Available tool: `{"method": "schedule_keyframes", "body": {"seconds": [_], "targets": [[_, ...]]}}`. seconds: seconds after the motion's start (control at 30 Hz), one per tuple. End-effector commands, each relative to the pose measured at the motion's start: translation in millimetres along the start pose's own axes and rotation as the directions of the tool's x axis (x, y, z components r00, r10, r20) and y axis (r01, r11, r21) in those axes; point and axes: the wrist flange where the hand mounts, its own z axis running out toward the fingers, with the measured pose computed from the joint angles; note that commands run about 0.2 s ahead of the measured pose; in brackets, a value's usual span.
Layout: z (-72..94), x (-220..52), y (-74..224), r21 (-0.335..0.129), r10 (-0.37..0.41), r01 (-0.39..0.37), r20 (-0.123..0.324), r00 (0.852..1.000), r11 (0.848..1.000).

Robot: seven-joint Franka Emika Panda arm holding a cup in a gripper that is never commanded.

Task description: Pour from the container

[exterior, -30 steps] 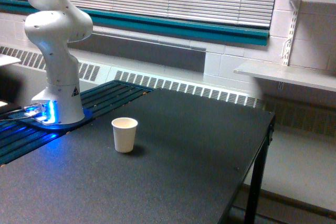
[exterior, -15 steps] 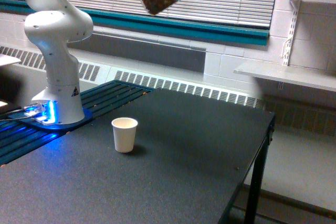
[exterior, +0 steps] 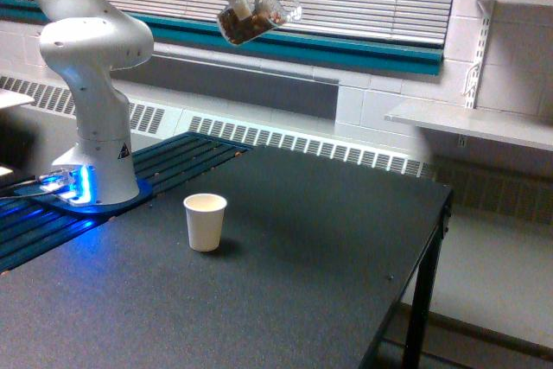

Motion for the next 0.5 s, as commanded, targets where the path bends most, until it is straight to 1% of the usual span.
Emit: {"method": "schedule_keyframes", "body": {"seconds": [0.03, 0.23, 0.5], "targets": [[8.7, -21.5, 0.8, -0.016, 0.021, -0.020, 0.035, 0.999, 1.000], [13.6, -36.1, 2.2, -0.022, 0.038, -0.036, 0.061, 0.997, 0.999], [15.3, -49.5, 9.7, -0.055, 0.062, -0.057, 0.101, 0.993, 0.997]]}}
